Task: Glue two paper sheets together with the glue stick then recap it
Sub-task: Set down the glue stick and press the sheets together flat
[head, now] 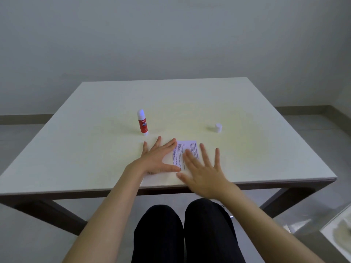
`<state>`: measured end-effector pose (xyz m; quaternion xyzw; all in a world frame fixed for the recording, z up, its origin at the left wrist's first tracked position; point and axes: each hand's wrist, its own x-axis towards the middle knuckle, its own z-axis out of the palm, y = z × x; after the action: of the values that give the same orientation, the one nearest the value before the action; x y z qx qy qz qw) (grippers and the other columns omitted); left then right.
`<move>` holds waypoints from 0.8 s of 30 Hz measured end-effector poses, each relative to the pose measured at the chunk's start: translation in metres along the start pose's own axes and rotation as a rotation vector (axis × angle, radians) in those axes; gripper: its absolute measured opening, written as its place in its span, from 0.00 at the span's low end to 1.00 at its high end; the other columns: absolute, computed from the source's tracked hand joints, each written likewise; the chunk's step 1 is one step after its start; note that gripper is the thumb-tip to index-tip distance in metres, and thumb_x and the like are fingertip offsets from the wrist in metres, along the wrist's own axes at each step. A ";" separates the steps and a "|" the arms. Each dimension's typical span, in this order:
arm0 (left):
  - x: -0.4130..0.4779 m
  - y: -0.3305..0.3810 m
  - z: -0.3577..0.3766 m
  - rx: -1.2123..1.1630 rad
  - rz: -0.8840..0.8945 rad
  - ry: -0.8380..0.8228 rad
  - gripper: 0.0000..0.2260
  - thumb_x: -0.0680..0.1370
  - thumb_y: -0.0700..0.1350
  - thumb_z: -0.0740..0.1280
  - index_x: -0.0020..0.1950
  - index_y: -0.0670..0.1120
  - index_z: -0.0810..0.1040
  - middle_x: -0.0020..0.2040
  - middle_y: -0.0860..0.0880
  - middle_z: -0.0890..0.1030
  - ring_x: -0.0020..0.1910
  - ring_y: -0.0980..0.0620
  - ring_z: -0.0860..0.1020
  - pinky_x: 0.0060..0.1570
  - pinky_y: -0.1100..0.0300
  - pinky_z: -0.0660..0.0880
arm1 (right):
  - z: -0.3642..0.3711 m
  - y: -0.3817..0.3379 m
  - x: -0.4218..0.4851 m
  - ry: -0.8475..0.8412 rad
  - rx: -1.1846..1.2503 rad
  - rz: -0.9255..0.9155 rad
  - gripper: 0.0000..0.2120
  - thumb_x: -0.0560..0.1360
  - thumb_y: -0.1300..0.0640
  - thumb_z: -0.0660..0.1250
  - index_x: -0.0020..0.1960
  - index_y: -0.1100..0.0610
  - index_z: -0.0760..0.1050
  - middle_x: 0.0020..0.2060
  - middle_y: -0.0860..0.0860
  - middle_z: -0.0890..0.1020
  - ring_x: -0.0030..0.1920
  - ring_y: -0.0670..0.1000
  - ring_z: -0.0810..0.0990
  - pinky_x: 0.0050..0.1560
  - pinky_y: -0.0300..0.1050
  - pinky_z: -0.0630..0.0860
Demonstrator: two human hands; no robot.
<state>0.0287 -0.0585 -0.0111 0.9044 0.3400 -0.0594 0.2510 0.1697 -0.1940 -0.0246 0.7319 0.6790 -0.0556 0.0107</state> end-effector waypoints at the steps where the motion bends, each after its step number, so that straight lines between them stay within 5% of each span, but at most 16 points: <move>1: 0.000 0.000 0.000 -0.008 0.000 0.004 0.44 0.70 0.67 0.64 0.77 0.57 0.43 0.77 0.64 0.42 0.76 0.52 0.33 0.70 0.39 0.29 | 0.005 -0.005 -0.001 -0.030 0.033 -0.063 0.41 0.68 0.28 0.30 0.76 0.47 0.36 0.77 0.41 0.39 0.72 0.53 0.24 0.58 0.60 0.14; 7: 0.001 -0.001 0.001 0.004 0.001 0.004 0.44 0.70 0.66 0.64 0.77 0.56 0.43 0.77 0.63 0.42 0.76 0.51 0.33 0.69 0.39 0.29 | -0.021 0.034 0.030 -0.087 0.018 0.161 0.34 0.75 0.33 0.36 0.76 0.47 0.36 0.77 0.41 0.38 0.74 0.58 0.28 0.66 0.67 0.25; 12: 0.000 0.000 0.002 -0.033 0.010 0.025 0.42 0.71 0.64 0.66 0.77 0.57 0.45 0.77 0.64 0.44 0.76 0.52 0.34 0.69 0.39 0.29 | 0.003 -0.005 0.020 -0.055 0.052 -0.129 0.39 0.69 0.27 0.31 0.75 0.44 0.34 0.71 0.35 0.35 0.74 0.55 0.28 0.58 0.59 0.16; 17: -0.001 -0.001 0.001 -0.019 0.002 0.010 0.44 0.70 0.66 0.65 0.77 0.57 0.44 0.77 0.64 0.42 0.76 0.52 0.33 0.69 0.39 0.28 | -0.023 0.032 0.037 -0.079 0.007 0.171 0.35 0.75 0.32 0.37 0.77 0.48 0.36 0.77 0.41 0.39 0.75 0.57 0.29 0.66 0.66 0.24; 21: 0.000 -0.001 0.002 -0.041 0.013 0.024 0.43 0.70 0.65 0.65 0.77 0.57 0.45 0.77 0.65 0.44 0.76 0.53 0.34 0.69 0.39 0.29 | -0.004 -0.004 0.022 -0.055 0.030 -0.119 0.38 0.69 0.27 0.33 0.73 0.44 0.31 0.73 0.37 0.35 0.74 0.55 0.28 0.60 0.61 0.17; 24: 0.000 -0.001 0.001 -0.023 0.008 0.024 0.43 0.70 0.65 0.65 0.77 0.57 0.45 0.77 0.64 0.43 0.76 0.52 0.34 0.70 0.39 0.29 | -0.008 0.013 0.031 -0.066 0.016 -0.045 0.35 0.72 0.29 0.35 0.75 0.43 0.33 0.74 0.37 0.37 0.74 0.55 0.29 0.62 0.63 0.20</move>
<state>0.0285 -0.0587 -0.0128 0.9034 0.3402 -0.0436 0.2574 0.1855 -0.1632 -0.0209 0.7142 0.6942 -0.0852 0.0258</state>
